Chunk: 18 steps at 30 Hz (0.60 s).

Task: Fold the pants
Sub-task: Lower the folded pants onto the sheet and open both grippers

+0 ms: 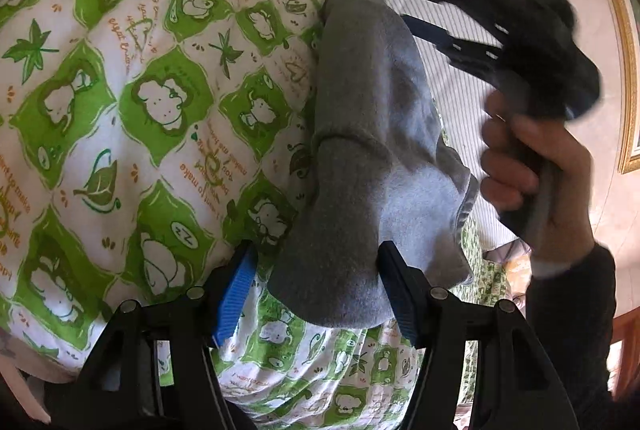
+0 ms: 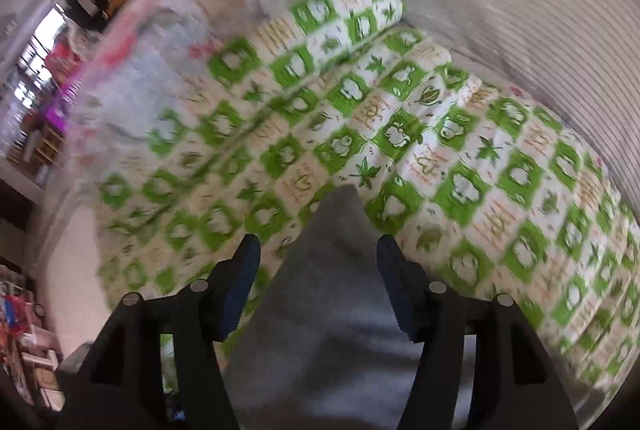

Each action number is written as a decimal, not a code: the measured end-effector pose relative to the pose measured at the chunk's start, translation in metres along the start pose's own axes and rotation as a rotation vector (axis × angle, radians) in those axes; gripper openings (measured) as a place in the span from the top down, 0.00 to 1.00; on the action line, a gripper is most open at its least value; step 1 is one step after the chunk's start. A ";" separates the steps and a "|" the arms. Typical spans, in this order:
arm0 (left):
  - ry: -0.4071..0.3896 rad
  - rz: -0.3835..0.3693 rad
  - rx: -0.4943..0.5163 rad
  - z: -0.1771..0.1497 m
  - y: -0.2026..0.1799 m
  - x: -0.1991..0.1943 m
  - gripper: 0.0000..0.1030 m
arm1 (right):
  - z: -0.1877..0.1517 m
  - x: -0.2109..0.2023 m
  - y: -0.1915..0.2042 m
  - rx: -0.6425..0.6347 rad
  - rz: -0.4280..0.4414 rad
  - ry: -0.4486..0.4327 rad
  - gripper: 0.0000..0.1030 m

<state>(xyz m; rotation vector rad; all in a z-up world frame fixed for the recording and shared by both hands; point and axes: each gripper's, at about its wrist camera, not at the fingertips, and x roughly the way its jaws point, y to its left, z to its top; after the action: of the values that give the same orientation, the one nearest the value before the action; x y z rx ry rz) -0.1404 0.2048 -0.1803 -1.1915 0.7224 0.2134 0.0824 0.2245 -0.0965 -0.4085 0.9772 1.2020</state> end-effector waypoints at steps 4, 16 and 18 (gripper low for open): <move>0.017 -0.022 0.050 0.000 -0.004 0.009 0.75 | 0.003 0.033 0.001 -0.018 -0.069 0.050 0.74; -0.007 0.034 0.067 0.002 -0.010 0.003 0.69 | -0.007 0.024 -0.022 0.089 0.018 -0.005 0.68; -0.046 0.074 0.069 0.005 -0.011 -0.007 0.61 | -0.013 -0.003 -0.021 0.102 0.047 -0.051 0.62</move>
<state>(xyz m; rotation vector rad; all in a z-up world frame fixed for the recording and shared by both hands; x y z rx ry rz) -0.1382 0.2067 -0.1666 -1.0920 0.7290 0.2747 0.0964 0.2055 -0.1059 -0.2743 1.0038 1.1933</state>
